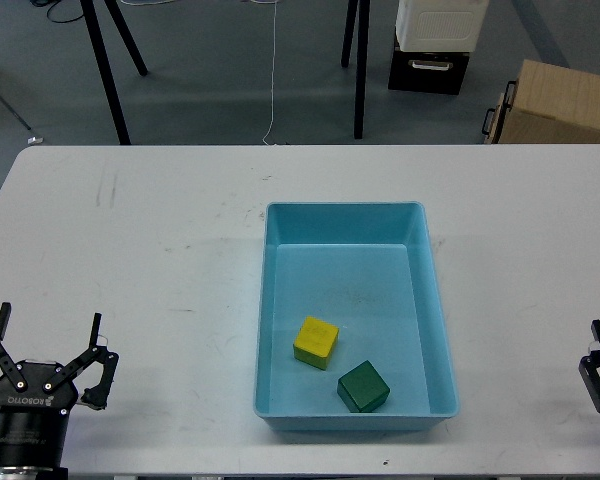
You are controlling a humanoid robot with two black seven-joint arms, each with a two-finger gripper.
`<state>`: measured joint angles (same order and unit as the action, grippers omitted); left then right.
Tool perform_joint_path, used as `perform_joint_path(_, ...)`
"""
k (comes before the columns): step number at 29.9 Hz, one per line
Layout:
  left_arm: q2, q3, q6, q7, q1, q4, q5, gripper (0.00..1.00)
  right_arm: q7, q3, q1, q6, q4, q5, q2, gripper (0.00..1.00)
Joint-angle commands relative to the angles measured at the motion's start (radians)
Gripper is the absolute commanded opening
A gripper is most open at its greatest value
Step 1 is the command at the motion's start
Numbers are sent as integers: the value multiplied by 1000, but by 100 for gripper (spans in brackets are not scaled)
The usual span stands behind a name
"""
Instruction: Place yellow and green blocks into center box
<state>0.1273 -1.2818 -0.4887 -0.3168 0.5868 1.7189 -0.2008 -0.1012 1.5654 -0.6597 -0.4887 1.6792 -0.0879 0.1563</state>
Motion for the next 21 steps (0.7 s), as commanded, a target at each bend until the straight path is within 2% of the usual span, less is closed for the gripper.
perform_joint_path(1,2,1,0,1,18,-1,0,100,0,-38,-11,0,14,48,-12,100)
perform_joint_path(9,2,4,0,4,19,-7,-3,100,0,-108,-34,0,53,120,-49,100)
perform_joint_path(21,0,36,0,4,19,-18,-9,100,-2,-100,-37,0,51,123,-49,100)
